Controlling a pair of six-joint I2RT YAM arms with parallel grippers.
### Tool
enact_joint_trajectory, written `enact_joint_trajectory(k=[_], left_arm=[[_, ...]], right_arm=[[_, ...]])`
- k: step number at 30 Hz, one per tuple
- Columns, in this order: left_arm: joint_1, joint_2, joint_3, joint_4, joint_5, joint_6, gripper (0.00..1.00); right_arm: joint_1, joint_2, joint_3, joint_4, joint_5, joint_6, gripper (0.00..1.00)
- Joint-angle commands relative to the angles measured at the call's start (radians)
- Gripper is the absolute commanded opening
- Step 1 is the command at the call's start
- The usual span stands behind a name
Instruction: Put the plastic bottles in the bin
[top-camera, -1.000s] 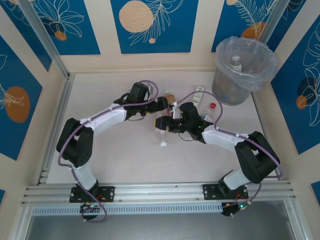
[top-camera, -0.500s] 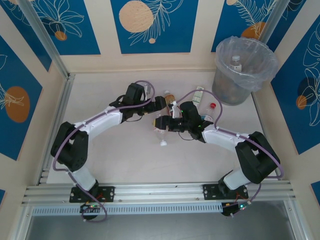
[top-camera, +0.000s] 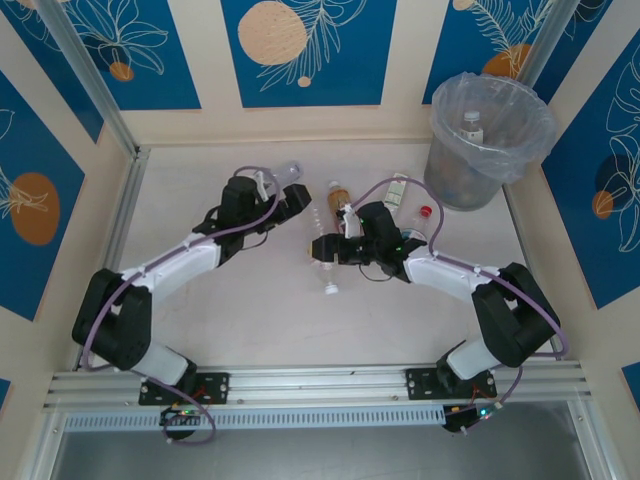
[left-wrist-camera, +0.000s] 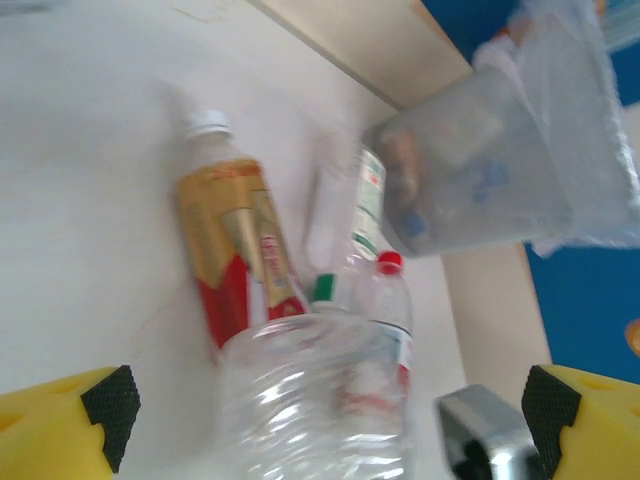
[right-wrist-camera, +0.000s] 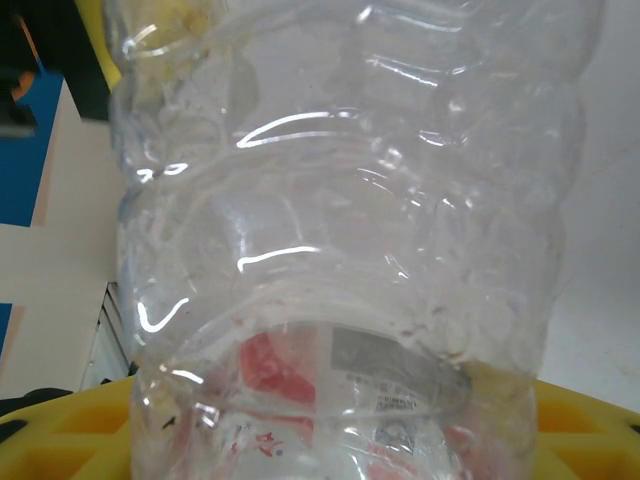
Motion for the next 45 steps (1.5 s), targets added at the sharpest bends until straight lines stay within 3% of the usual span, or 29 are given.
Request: enact_joint_trajectory(k=[1, 7, 19, 26, 35, 45], left_arm=[[0.010, -0.108, -0.056, -0.105, -0.260, -0.060, 0.99], [0.010, -0.199, -0.095, -0.310, -0.462, -0.096, 1.00], [0.009, -0.245, -0.221, -0.220, -0.509, -0.104, 1.00], [0.010, -0.237, -0.218, -0.201, -0.475, -0.075, 1.00], [0.009, -0.203, -0.168, -0.197, -0.359, 0.028, 1.00], [0.009, -0.181, -0.154, -0.179, -0.300, 0.059, 0.99]], right_arm=[[-0.031, -0.057, 0.051, -0.070, 0.051, -0.095, 0.60], [-0.129, -0.139, 0.115, -0.128, 0.095, -0.212, 0.60], [-0.412, -0.218, 0.293, -0.157, 0.210, -0.304, 0.61], [-0.547, -0.181, 0.416, -0.116, 0.232, -0.337, 0.62], [-0.632, -0.118, 0.519, -0.013, 0.299, -0.416, 0.64], [-0.693, 0.029, 0.656, 0.120, 0.526, -0.653, 0.64]])
